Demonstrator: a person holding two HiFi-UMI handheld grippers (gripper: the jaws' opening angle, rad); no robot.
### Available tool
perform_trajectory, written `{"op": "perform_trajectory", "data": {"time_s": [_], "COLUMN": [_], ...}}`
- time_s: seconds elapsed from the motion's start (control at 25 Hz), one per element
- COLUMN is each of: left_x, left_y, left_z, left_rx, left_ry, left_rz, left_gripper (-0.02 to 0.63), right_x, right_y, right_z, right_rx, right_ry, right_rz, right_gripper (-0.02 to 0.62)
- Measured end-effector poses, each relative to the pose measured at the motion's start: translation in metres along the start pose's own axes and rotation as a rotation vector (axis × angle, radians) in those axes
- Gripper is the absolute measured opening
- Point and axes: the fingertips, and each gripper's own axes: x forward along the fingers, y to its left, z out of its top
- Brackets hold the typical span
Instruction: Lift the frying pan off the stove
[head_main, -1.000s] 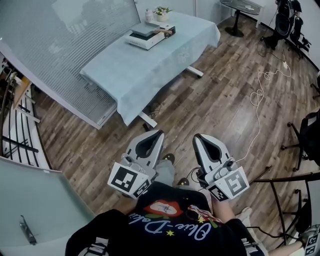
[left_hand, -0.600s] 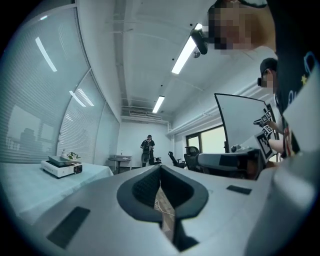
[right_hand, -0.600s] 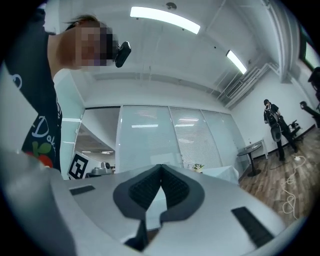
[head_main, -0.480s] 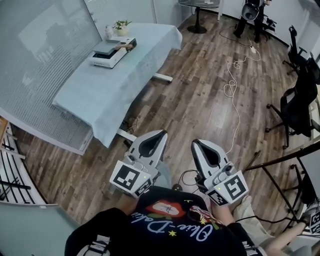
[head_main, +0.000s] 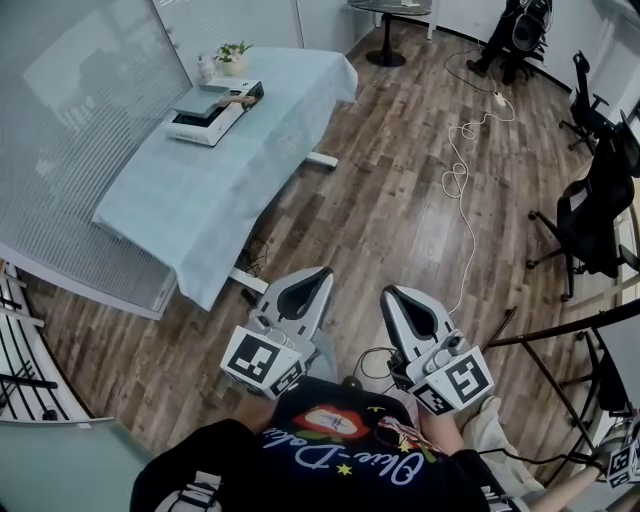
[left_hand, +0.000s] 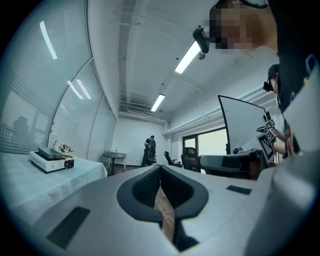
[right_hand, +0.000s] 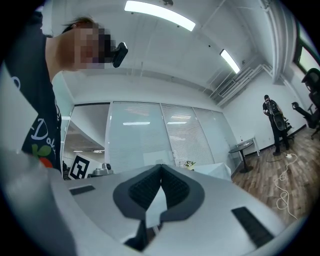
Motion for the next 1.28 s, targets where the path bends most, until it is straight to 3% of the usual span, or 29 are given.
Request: {"op": "perform_trajectory", "data": {"time_s": [0.92, 1.28], "left_x": [0.066, 0.094], "left_y": [0.159, 0.228], "left_z": [0.000, 0.008], "left_rx": [-0.051, -0.090], "left_ry": [0.006, -0.010], "left_rz": [0.053, 0.052], "left_gripper": [0.005, 0.005], "right_x": [0.156, 0.219], "right_y": [-0.072, -0.091], "right_z": [-0.028, -0.024], "right_rx": [0.118, 0.096], "right_ry": [0.064, 0.106], "right_rz": [0.004, -0.012], "right_gripper": [0.000, 0.002]}}
